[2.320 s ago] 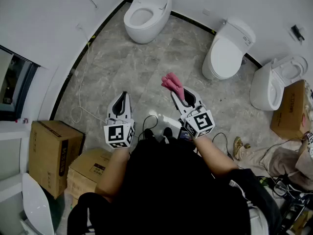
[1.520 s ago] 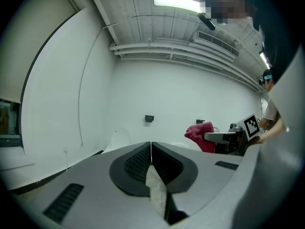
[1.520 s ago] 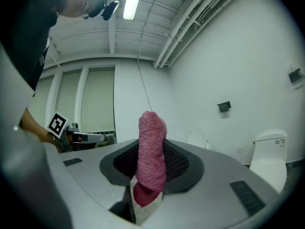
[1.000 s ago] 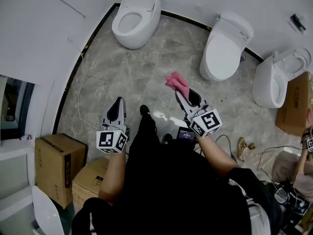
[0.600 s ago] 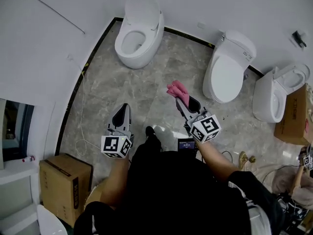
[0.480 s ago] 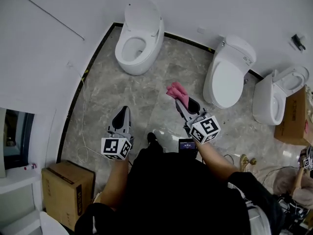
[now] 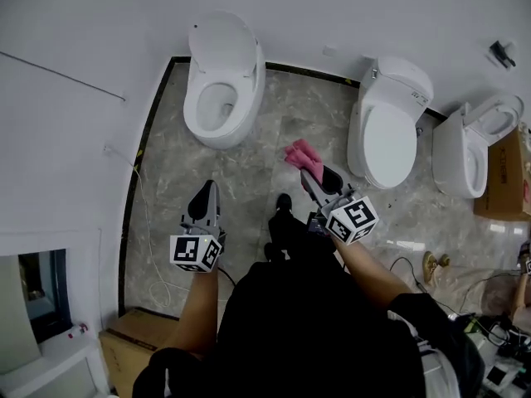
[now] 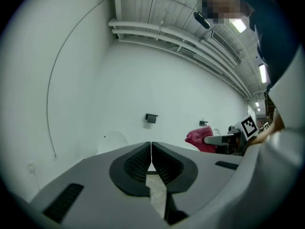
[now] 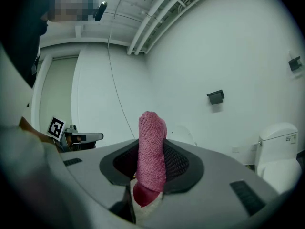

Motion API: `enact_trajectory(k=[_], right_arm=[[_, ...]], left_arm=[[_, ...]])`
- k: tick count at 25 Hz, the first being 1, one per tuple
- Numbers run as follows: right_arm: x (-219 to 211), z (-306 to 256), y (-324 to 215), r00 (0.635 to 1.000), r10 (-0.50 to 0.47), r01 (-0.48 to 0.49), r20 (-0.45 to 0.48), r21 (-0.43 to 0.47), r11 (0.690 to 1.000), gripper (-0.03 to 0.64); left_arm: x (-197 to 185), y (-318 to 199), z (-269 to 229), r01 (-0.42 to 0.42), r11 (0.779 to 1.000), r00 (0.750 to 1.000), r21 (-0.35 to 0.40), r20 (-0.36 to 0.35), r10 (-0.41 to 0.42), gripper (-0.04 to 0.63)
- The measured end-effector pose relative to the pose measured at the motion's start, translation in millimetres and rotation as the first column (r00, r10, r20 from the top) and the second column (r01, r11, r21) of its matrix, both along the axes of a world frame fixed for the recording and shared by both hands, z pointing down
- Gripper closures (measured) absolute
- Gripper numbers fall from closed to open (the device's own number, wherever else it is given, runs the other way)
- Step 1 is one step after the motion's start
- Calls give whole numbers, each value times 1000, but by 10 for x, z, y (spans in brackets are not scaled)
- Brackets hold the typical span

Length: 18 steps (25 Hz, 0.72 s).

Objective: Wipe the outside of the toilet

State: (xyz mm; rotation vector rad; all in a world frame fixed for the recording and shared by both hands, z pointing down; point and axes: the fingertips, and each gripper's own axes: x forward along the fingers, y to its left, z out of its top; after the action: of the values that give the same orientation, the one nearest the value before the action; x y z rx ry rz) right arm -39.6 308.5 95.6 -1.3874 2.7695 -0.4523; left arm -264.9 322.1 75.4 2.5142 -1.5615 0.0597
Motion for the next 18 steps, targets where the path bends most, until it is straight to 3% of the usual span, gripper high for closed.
enact_trajectory(k=[8, 13, 18], right_arm=[[58, 249, -1287, 997, 78, -78, -7, -16, 997, 482], [74, 326, -2057, 992, 121, -123, -48, -32, 992, 483], [107, 350, -2625, 993, 114, -116, -32, -43, 992, 483]], left_arm=[[104, -1306, 157, -12, 999, 1000, -32, 23, 13, 576], [174, -2068, 135, -36, 998, 996, -48, 86, 40, 575], [145, -2711, 103, -41, 998, 991, -57, 123, 48, 575]])
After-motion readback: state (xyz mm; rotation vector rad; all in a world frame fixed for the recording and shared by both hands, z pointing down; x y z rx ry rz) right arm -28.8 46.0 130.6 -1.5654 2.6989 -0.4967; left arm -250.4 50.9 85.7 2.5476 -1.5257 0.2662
